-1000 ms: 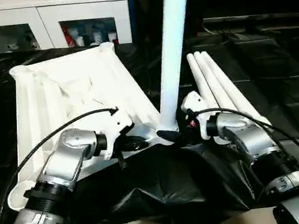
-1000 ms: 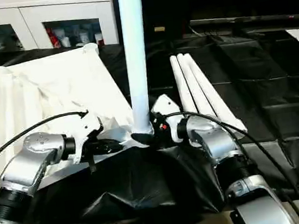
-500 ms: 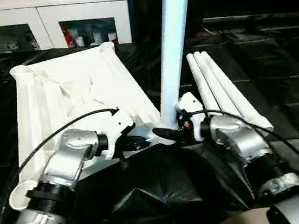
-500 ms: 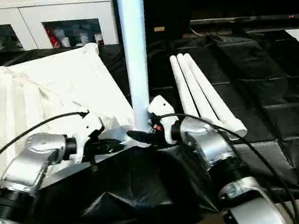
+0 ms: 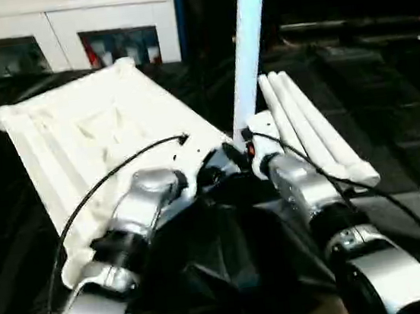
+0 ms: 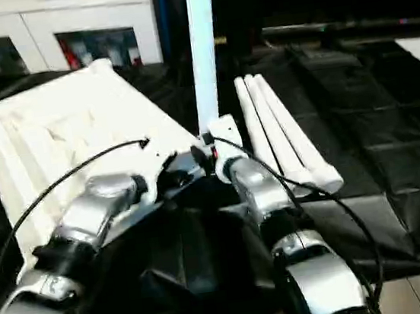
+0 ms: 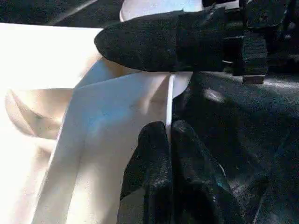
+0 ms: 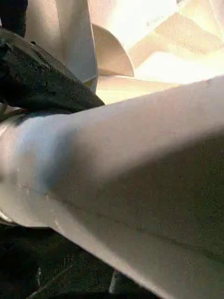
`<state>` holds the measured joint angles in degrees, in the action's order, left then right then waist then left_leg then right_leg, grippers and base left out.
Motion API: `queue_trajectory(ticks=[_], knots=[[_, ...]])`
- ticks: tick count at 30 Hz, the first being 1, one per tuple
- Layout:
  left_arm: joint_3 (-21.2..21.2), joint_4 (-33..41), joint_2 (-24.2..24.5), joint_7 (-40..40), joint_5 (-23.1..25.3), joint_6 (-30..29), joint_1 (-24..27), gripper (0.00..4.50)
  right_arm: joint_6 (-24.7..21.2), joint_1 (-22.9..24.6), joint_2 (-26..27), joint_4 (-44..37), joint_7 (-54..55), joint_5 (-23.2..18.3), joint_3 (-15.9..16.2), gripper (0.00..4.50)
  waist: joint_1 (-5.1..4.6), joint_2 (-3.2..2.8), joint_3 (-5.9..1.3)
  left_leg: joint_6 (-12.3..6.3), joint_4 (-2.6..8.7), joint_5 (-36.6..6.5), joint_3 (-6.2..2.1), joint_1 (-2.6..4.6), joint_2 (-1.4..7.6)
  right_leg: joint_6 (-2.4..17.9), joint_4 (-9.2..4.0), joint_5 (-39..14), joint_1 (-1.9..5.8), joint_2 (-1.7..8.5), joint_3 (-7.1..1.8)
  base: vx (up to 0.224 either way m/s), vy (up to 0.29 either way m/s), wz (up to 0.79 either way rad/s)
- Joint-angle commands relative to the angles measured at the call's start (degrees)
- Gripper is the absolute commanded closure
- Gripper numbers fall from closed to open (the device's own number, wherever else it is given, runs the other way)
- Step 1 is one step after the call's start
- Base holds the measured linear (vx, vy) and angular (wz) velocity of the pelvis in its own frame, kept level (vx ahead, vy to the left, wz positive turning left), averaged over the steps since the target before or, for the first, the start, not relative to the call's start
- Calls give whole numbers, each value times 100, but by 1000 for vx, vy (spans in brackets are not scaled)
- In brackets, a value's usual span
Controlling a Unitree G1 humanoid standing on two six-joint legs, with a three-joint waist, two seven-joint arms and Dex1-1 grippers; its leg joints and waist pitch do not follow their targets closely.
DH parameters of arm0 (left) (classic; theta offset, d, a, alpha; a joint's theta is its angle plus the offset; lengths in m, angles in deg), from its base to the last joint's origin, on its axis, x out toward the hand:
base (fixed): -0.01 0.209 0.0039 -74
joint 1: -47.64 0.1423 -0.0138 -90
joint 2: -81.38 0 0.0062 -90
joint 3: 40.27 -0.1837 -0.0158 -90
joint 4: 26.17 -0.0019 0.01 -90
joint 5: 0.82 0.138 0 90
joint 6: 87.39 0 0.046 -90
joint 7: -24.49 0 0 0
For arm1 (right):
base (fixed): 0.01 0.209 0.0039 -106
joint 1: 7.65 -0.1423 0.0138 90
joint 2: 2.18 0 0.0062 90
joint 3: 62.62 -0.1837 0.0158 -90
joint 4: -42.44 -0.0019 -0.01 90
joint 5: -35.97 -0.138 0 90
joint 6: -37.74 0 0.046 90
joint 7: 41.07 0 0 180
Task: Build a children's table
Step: Rotate leg to tighten
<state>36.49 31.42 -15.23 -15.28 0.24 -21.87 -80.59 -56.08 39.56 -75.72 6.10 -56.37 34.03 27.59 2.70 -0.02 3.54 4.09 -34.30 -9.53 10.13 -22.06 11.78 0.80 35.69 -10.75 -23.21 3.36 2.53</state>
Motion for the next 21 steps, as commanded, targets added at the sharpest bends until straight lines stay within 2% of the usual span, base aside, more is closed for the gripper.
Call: queue_trajectory(ticks=[1, 2, 4, 7, 12, 16, 18, 19, 20, 21], knots=[[219, 7, -115, 557, 48, 284, -307, 450, -101, 2, 571, 163, -486, -91, 290, 110, -14, -33, -435, -65, 383, -1147, -17, 110, 99, 1309, -417, -671, 300, 378, -221, 0, 0, 0], [184, 74, -76, 456, 26, 344, -253, 450, -103, -2, 566, 162, -574, -129, 276, 102, -19, -5, -432, -68, 389, -1162, -18, 102, 101, 1297, -423, -706, 304, 384, -221, 0, 0, 0], [152, 227, 12, 223, -44, 400, -135, 450, -83, 12, 509, 142, -719, -152, 266, 72, -44, -10, -432, -79, 393, -1171, -28, 87, 95, 1275, -416, -773, 321, 390, -218, 0, 0, 0], [139, 287, 68, 94, -66, 423, -76, 450, -48, 21, 445, 125, -858, -138, 286, 52, -79, -19, -432, -119, 385, -1127, -26, 85, 104, 1336, -413, -709, 314, 393, -220, 0, 0, 0], [50, 552, 437, -561, -176, 610, 182, 450, 28, 239, -82, -294, -1653, -38, 481, 6, -87, -26, -433, -205, 379, -1108, -21, 89, 114, 1398, -409, -605, 313, 387, -219, 0, 0, 0], [21, 686, 648, -872, -250, 673, 292, 450, 110, 410, -443, -571, -2072, 46, 599, 6, -62, -33, -424, -194, 388, -1151, -18, 103, 128, 1442, -405, -623, 297, 385, -221, 0, 0, 0], [6, 816, 895, -1278, -324, 733, 412, 450, 56, 774, -871, -1355, -3100, -197, 709, 6, -40, -16, -420, -198, 387, -1184, -17, 103, 129, 1377, -413, -655, 325, 383, -230, 0, 0, 0], [2, 843, 951, -1373, -345, 727, 436, 450, -8, 859, -979, -1543, -3350, -276, 737, 6, -12, -53, -426, -218, 379, -1171, -21, 120, 134, 1363, -409, -607, 319, 383, -231, 0, 0, 0], [-6, 873, 1007, -1473, -365, 735, 462, 450, -72, 939, -1086, -1720, -3585, -348, 771, 6, -7, -23, -434, -284, 378, -1083, -18, 102, 134, 1360, -391, -437, 339, 366, -231, 0, 0, 0], [-16, 919, 1070, -1614, -392, 791, 501, 450, -90, 1019, -1211, -1884, -3803, -384, 818, 6, 4, -30, -427, -308, 380, -1068, -19, 100, 131, 1380, -395, -427, 325, 369, -223, 0, 0, 0]])
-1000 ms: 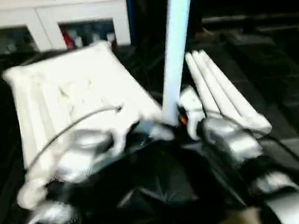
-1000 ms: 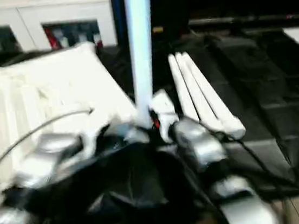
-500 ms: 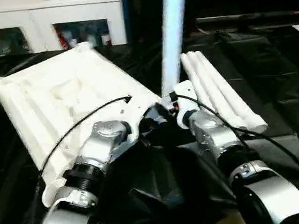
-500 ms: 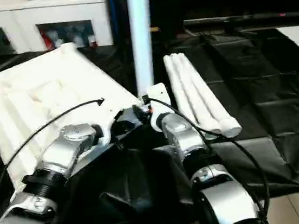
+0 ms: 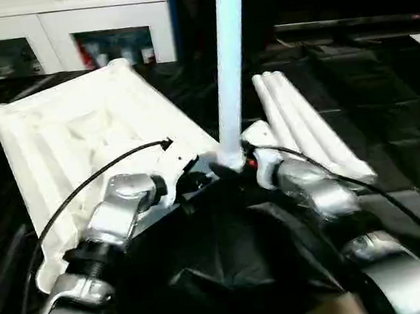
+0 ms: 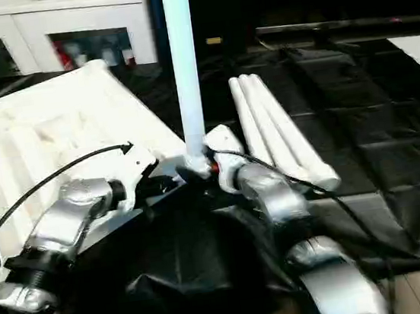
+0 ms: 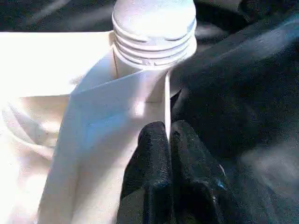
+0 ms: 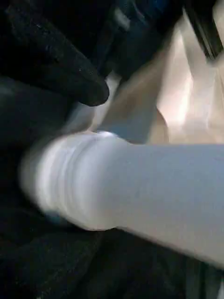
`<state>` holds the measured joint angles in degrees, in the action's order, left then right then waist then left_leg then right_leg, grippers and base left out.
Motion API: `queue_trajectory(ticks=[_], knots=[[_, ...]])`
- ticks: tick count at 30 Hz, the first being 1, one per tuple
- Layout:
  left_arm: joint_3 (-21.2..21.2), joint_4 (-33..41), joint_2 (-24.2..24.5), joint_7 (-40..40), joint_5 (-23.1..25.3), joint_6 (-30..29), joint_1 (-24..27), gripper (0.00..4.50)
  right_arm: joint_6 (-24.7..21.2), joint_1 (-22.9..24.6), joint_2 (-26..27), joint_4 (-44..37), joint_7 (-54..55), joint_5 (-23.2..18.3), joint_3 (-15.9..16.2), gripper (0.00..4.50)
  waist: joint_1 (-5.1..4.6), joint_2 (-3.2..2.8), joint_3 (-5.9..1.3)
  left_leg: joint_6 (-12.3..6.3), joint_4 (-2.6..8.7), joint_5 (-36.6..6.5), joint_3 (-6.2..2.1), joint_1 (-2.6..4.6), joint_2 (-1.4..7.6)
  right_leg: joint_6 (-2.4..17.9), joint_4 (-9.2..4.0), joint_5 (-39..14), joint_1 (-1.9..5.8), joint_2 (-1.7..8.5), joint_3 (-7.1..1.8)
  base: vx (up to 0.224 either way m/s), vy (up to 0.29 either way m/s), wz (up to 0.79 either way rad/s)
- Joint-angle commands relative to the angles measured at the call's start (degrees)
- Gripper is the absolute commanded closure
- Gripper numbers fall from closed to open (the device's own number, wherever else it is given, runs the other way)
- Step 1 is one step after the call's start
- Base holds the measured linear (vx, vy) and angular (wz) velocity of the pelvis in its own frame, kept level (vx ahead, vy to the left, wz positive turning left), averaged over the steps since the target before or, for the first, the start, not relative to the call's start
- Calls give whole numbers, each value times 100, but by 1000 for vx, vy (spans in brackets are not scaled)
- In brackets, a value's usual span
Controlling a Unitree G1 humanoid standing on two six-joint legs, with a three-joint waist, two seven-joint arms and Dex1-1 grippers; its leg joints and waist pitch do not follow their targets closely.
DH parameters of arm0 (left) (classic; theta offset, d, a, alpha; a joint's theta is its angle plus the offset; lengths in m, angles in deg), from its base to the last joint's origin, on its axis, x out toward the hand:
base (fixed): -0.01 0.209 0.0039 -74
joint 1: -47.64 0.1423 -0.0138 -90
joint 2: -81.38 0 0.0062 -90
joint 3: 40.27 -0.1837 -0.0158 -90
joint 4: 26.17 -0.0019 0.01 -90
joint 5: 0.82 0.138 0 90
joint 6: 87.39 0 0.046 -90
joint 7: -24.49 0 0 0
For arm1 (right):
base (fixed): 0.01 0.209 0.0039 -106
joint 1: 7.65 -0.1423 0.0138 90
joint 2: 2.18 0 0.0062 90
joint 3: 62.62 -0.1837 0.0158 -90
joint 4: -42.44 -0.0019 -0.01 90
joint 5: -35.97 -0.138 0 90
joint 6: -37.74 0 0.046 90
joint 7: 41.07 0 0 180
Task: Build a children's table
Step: Rotate leg to tighten
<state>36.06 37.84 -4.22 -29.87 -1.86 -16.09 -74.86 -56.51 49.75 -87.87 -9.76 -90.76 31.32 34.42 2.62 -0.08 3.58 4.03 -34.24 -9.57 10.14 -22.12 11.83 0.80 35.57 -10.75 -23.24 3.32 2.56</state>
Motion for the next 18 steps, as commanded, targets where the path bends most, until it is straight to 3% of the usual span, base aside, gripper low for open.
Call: queue_trajectory(ticks=[1, 3, 6, 15, 18], knots=[[24, 294, -8, -206, -189, 237, -59, 450, -49, 27, -38, -355, -437, -123, 153, 6, 10, -24, -422, -284, 377, -1130, -16, 107, 124, 1398, -397, -553, 311, 378, -223, 0, 0, 0], [-9, 512, 146, -601, -337, 253, 68, 450, 19, 118, -254, -533, -696, -144, 211, 6, 7, -31, -418, -202, 387, -1250, -23, 122, 136, 1398, -417, -819, 301, 391, -225, 0, 0, 0], [-58, 743, 310, -949, -459, 179, 189, 450, -20, 148, -407, -636, -831, -161, 208, 6, 4, -32, -429, -203, 384, -1205, -22, 122, 138, 1417, -399, -740, 297, 385, -229, 0, 0, 0], [-142, 879, 397, -1129, -465, 123, 279, 450, -164, 26, -379, -542, -749, -104, 162, 6, 64, -34, -425, -125, 387, -1200, -16, 133, 129, 1371, -396, -771, 285, 378, -231, 0, 0, 0], [-147, 929, 404, -1165, -458, 100, 308, 450, -236, 34, -364, -567, -797, -165, 172, 42, 73, -16, -432, -153, 381, -1098, -17, 125, 131, 1365, -384, -705, 296, 384, -231, 0, 0, 0]])
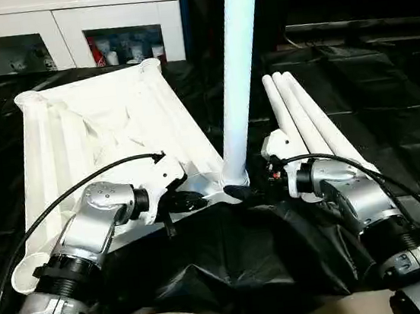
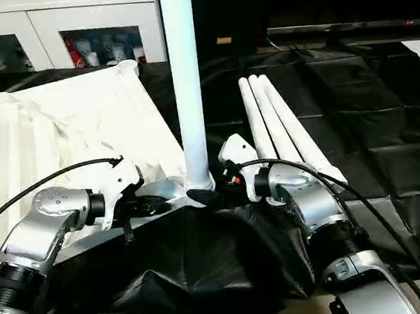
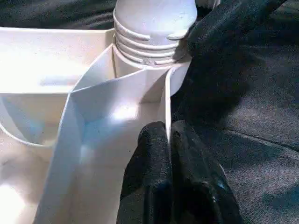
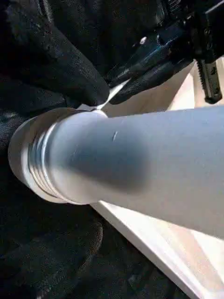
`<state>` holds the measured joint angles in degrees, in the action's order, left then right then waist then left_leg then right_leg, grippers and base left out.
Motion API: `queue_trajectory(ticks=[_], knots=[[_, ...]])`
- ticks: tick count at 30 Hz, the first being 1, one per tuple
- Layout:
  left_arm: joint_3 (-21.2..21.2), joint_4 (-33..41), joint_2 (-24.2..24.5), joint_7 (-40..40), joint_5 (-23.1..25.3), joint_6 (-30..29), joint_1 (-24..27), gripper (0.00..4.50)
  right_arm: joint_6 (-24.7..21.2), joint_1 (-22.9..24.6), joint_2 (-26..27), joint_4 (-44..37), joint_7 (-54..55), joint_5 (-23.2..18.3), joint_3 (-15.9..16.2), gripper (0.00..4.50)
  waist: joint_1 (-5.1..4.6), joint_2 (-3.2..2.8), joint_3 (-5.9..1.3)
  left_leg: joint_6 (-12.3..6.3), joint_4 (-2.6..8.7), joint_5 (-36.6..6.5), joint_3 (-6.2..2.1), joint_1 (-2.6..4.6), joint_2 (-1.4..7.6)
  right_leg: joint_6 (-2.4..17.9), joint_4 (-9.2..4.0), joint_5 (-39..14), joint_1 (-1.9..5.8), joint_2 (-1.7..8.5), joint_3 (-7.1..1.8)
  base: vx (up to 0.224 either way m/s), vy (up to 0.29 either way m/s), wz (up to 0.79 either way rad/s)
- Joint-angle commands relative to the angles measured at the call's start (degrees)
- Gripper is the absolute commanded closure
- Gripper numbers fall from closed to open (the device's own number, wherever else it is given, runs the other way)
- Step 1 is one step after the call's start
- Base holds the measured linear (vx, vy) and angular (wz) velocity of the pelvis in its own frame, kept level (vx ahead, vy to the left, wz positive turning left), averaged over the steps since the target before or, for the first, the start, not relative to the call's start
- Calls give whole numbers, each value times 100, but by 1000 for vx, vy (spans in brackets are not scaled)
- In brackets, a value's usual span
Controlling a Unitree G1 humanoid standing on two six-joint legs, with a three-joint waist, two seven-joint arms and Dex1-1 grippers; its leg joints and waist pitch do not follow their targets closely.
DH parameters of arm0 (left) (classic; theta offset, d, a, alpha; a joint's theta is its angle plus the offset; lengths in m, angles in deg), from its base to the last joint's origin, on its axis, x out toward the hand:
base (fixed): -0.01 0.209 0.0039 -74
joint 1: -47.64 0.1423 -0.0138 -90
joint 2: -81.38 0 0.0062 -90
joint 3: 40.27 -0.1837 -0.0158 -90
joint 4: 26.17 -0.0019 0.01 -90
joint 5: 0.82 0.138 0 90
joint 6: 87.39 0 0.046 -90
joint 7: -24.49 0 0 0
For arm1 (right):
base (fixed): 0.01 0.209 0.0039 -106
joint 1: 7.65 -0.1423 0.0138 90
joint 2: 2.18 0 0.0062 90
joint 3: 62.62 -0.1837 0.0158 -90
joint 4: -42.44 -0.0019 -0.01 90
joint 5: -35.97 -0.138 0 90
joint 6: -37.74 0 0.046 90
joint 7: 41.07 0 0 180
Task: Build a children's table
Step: Rotate leg to tighten
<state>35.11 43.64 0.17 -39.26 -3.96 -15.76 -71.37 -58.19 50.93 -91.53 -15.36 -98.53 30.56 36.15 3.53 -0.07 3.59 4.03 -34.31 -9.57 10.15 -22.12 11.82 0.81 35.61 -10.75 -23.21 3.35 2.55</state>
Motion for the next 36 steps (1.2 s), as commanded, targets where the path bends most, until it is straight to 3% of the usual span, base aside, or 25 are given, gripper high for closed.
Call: queue_trajectory(ticks=[1, 9, 16, 19, 21, 24, 27, 30, 31, 33, 35, 36], knots=[[-52, 352, -35, -228, -246, 66, -38, 450, -75, -83, 6, -11, -26, -97, -4, 45, -19, -17, -433, -166, 386, -1073, -17, 122, 131, 1371, -383, -669, 292, 378, -229, 0, 0, 0], [-46, 367, -23, -249, -233, 36, -11, 450, -123, -74, 76, -3, -55, -127, 2, 130, -20, -25, -428, -136, 391, -1128, -18, 129, 131, 1340, -395, -780, 284, 378, -228, 0, 0, 0], [-42, 381, -45, -217, -216, 6, -3, 450, -122, -9, 114, -10, -83, -105, 90, 170, -21, -23, -434, -155, 382, -1072, -14, 125, 125, 1368, -384, -655, 291, 377, -228, 0, 0, 0], [5, 275, -172, 61, -144, -23, -45, 450, -122, 41, 212, 10, 53, -82, 99, 174, -21, -24, -435, -152, 382, -1073, -14, 125, 127, 1365, -386, -685, 292, 379, -229, 0, 0, 0], [177, -82, -481, 831, 24, -194, -261, 450, -196, -17, 501, 278, 778, 23, -33, 175, -31, -20, -431, -127, 385, -1057, -12, 127, 131, 1377, -380, -648, 283, 372, -229, 0, 0, 0], [339, -410, -764, 1565, 171, -281, -467, 450, -179, -145, 818, 694, 1634, 193, -134, 175, -72, -7, -410, 54, 393, -1303, -25, 145, 101, 1257, -438, -1246, 267, 388, -229, 0, 0, 0], [474, -592, -978, 2060, 215, -396, -609, 450, -184, -291, 1133, 1043, 2228, 224, -220, 176, -89, -10, -410, 70, 395, -1333, -32, 137, 105, 1202, -446, -1343, 268, 397, -237, 0, 0, 0], [621, -851, -1244, 2693, 281, -483, -836, 450, -127, -628, 1635, 1616, 3081, 270, -300, 176, -141, -12, -427, 50, 383, -1202, -30, 114, 89, 1221, -433, -1167, 267, 386, -234, 0, 0, 0], [630, -879, -1269, 2752, 291, -489, -861, 450, -114, -670, 1684, 1680, 3173, 276, -308, 176, -152, 40, -426, 37, 385, -1192, -25, 107, 88, 1218, -439, -1154, 273, 382, -230, 0, 0, 0], [701, -1071, -1502, 3156, 347, -479, -1044, 450, 147, -989, 2049, 2176, 3739, 419, -371, 176, -155, -11, -448, 12, 372, -1092, -29, 121, 90, 1255, -412, -971, 266, 389, -229, 0, 0, 0], [677, -1068, -1580, 3138, 318, -410, -1076, 450, 290, -1054, 2150, 2270, 3498, 408, -325, 176, -154, -7, -443, -36, 371, -1097, -23, 112, 94, 1281, -411, -821, 287, 388, -228, 0, 0, 0], [637, -1030, -1593, 3077, 303, -366, -1062, 450, 295, -1075, 2176, 2295, 3369, 372, -331, 120, -145, -5, -455, -98, 366, -986, -19, 100, 95, 1293, -388, -620, 301, 388, -230, 0, 0, 0]])
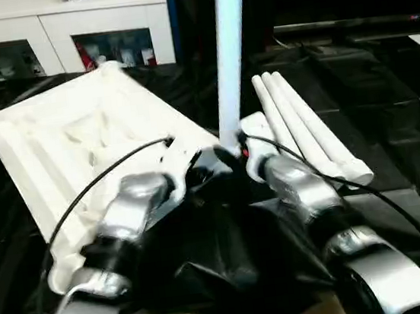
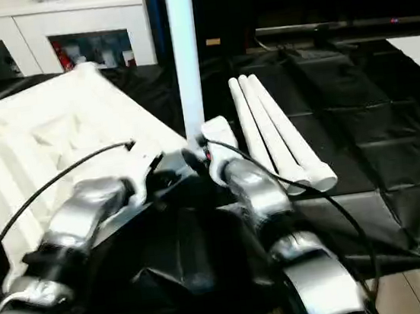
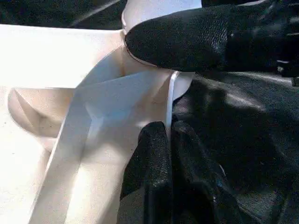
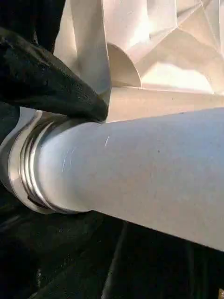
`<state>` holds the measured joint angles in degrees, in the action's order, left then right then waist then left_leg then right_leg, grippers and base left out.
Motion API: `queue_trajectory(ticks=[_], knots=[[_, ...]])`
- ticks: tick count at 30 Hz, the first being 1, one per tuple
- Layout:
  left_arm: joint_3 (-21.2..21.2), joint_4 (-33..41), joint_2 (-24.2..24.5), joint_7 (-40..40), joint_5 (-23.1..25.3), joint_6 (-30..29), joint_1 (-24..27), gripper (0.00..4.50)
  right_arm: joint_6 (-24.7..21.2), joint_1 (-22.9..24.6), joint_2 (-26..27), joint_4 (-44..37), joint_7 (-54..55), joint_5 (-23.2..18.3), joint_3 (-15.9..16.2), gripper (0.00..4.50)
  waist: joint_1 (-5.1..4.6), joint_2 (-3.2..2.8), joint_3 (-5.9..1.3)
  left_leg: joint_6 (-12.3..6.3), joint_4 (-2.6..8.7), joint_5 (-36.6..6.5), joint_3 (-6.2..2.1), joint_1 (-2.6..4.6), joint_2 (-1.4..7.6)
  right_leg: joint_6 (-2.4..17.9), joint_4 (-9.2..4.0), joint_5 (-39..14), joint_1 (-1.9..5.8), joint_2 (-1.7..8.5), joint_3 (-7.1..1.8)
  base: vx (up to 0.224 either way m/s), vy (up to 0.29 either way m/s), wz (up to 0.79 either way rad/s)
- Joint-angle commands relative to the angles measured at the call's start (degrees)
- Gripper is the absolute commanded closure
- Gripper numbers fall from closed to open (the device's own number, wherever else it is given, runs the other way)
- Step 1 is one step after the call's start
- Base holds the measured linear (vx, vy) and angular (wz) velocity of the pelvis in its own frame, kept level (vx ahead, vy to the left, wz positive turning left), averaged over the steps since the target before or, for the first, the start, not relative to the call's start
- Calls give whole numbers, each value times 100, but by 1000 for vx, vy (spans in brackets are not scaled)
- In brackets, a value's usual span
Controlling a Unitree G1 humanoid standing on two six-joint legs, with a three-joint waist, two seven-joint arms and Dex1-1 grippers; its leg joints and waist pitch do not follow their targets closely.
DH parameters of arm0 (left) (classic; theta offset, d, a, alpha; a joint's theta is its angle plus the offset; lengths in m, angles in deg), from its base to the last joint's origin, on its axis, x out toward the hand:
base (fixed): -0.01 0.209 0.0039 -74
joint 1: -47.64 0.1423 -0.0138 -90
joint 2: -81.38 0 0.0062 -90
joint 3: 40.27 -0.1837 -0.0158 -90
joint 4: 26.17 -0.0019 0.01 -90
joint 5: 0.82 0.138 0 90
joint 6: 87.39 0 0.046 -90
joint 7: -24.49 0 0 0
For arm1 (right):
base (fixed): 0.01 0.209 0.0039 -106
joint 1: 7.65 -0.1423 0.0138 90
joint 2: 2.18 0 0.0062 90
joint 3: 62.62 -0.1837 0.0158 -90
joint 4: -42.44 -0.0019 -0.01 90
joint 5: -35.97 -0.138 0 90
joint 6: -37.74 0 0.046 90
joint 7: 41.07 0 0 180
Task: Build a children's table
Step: Rotate leg to tighten
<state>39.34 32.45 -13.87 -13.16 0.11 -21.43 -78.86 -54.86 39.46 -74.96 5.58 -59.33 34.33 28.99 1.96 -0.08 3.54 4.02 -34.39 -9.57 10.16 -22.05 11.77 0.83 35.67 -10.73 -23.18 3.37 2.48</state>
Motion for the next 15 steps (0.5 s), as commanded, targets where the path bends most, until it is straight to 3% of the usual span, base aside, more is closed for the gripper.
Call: queue_trajectory(ticks=[1, 2, 4, 8, 11, 15], knots=[[180, 132, -184, 399, -110, 223, -288, 450, -56, 69, 525, 194, -620, -43, 366, 120, 12, -4, -450, -97, 374, -986, -20, 92, 100, 1291, -394, -622, 298, 387, -222, 0, 0, 0], [144, 172, -183, 338, -114, 246, -264, 450, -55, 44, 539, 232, -650, -76, 331, 106, 28, 26, -452, -209, 373, -843, -14, 87, 99, 1335, -371, -414, 309, 387, -217, 0, 0, 0], [88, 309, -144, 156, -159, 266, -160, 450, -33, 30, 498, 254, -780, -131, 270, 99, 33, 8, -446, -254, 370, -870, -12, 87, 102, 1353, -383, -471, 310, 400, -217, 0, 0, 0], [-12, 472, 16, -152, -179, 310, 23, 450, 88, 46, 314, 267, -1019, -111, 259, 59, 11, -4, -432, -206, 384, -1019, -18, 87, 109, 1339, -402, -711, 303, 397, -212, 0, 0, 0], [-131, 677, 289, -695, -203, 434, 252, 450, 187, 213, -98, 24, -1746, -82, 400, 53, 3, -29, -434, -250, 380, -1043, -23, 85, 120, 1377, -395, -596, 312, 390, -212, 0, 0, 0], [-232, 927, 556, -1190, -304, 379, 434, 450, 129, 473, -614, -432, -2502, -112, 532, 7, 23, -24, -423, -242, 388, -1138, -19, 101, 134, 1429, -398, -677, 303, 390, -216, 0, 0, 0]])
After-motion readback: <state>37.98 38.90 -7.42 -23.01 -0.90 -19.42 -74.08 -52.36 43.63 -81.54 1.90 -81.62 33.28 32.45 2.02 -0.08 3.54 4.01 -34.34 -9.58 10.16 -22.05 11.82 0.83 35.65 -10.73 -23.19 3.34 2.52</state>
